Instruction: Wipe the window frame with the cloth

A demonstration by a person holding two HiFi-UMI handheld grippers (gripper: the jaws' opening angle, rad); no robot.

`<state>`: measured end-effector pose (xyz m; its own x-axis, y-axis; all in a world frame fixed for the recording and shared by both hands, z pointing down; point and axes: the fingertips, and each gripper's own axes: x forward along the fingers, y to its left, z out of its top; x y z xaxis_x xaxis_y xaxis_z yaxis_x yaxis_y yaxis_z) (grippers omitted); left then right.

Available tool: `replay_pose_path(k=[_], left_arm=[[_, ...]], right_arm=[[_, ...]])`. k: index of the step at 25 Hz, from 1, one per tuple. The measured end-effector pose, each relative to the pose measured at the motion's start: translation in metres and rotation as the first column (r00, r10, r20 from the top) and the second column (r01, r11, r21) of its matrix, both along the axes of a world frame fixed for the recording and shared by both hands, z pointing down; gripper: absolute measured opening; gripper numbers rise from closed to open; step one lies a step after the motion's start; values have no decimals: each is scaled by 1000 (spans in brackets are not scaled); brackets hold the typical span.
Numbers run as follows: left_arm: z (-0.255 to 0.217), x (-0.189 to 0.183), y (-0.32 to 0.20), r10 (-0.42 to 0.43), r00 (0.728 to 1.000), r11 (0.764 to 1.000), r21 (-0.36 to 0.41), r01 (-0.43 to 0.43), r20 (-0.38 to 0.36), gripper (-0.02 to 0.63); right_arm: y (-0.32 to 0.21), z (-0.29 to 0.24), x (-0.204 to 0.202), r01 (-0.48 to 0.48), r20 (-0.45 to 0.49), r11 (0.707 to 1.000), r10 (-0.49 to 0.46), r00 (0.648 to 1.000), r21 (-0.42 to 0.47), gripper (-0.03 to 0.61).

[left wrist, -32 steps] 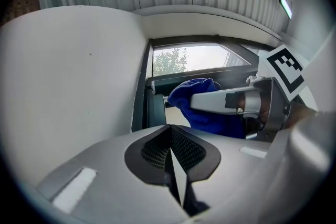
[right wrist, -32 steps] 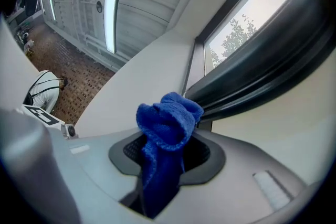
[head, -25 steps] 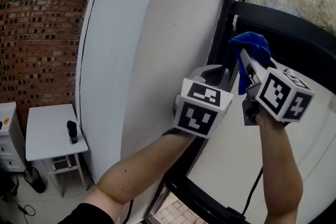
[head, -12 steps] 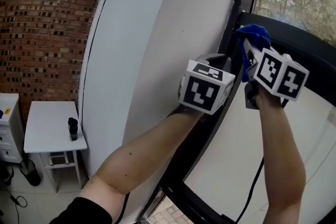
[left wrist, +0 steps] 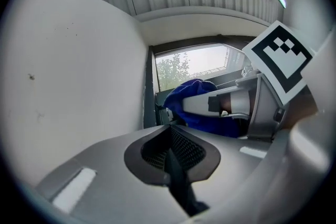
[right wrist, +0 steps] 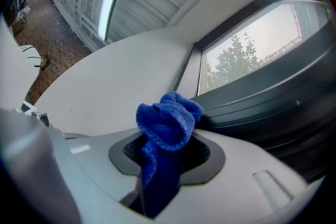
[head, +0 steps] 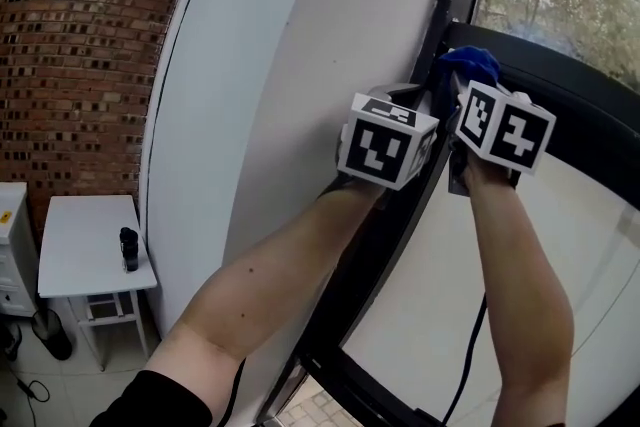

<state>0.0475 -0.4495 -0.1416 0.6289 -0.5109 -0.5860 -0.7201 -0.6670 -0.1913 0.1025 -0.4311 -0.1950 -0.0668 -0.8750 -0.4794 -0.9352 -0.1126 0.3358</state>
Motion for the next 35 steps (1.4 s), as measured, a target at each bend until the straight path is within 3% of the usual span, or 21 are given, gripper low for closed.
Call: replay_pose_path(k=[3,14,28,35], left_arm=[[3,2,-3,6,1000,1000,-23,-6,-2,-12],[13,21,10,32,998,999,14,-32,52,-12],[16,63,50,197,976,979,27,-200,94,-12],[16,65,62,217,972,975,19,-219,89,-12]], right_arm=[[-2,-1,-3,-18,-10,1000,18,1000,-4,141],[15,0,10,-68,25,997,68,997,31,141],[73,-4,50,-200,64,978,196,979,67,141],[103,-5,70,-256,74,964,251,965,77,141]])
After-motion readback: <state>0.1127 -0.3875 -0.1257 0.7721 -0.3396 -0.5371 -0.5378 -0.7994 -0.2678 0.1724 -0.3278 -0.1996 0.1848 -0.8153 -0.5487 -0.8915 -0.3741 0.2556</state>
